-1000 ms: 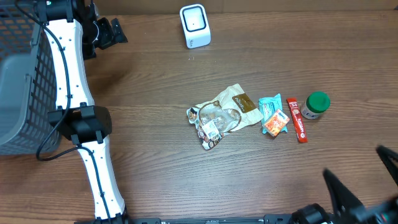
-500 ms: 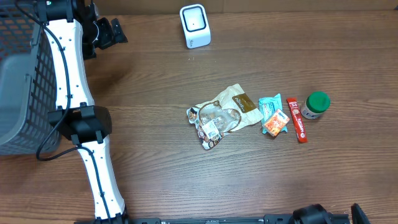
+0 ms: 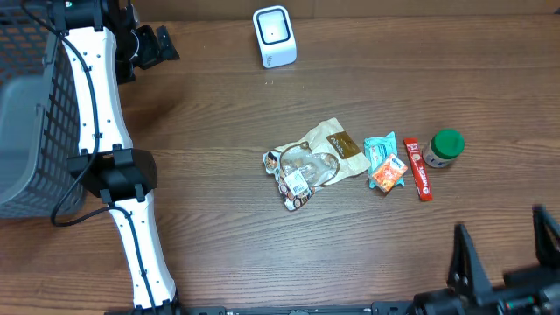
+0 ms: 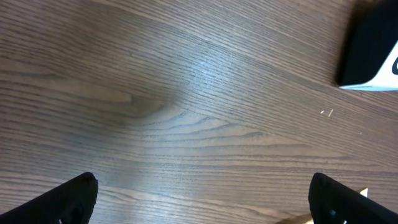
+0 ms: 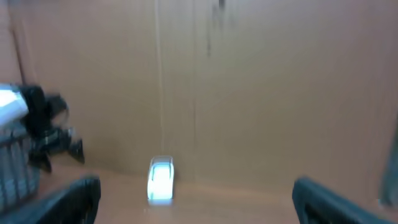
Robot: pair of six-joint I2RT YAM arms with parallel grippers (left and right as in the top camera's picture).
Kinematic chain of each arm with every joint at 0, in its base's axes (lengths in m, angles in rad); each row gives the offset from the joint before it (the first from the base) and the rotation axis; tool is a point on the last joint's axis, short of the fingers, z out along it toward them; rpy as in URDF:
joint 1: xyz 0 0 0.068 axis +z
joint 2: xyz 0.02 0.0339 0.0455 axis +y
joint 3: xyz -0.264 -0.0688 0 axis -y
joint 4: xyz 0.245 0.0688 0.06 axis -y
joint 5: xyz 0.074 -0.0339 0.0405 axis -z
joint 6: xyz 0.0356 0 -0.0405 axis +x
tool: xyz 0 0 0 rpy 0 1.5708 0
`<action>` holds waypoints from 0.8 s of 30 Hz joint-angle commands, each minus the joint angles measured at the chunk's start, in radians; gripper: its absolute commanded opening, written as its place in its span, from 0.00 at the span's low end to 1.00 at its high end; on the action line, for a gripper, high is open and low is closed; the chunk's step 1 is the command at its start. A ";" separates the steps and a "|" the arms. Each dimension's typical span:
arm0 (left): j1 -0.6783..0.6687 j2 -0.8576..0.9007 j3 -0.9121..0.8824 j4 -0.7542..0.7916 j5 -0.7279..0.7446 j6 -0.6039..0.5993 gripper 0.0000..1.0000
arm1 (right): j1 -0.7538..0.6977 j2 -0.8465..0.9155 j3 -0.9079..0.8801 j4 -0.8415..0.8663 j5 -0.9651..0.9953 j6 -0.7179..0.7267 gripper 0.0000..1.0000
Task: Scan the item barcode
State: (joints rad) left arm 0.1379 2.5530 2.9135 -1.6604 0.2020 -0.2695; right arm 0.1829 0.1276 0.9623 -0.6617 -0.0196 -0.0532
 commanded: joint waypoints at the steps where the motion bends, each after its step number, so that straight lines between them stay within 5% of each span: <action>1: -0.002 -0.007 0.018 0.000 -0.003 0.004 1.00 | -0.016 -0.053 -0.178 0.230 -0.064 -0.002 1.00; 10: -0.002 -0.007 0.018 0.000 -0.003 0.004 1.00 | -0.022 -0.116 -0.587 0.778 -0.197 -0.002 1.00; 24: -0.002 -0.007 0.018 0.000 -0.003 0.004 1.00 | -0.021 -0.124 -0.907 0.878 -0.206 -0.002 1.00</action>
State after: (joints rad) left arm 0.1379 2.5530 2.9135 -1.6608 0.2020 -0.2695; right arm 0.1650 0.0154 0.0956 0.2096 -0.2211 -0.0555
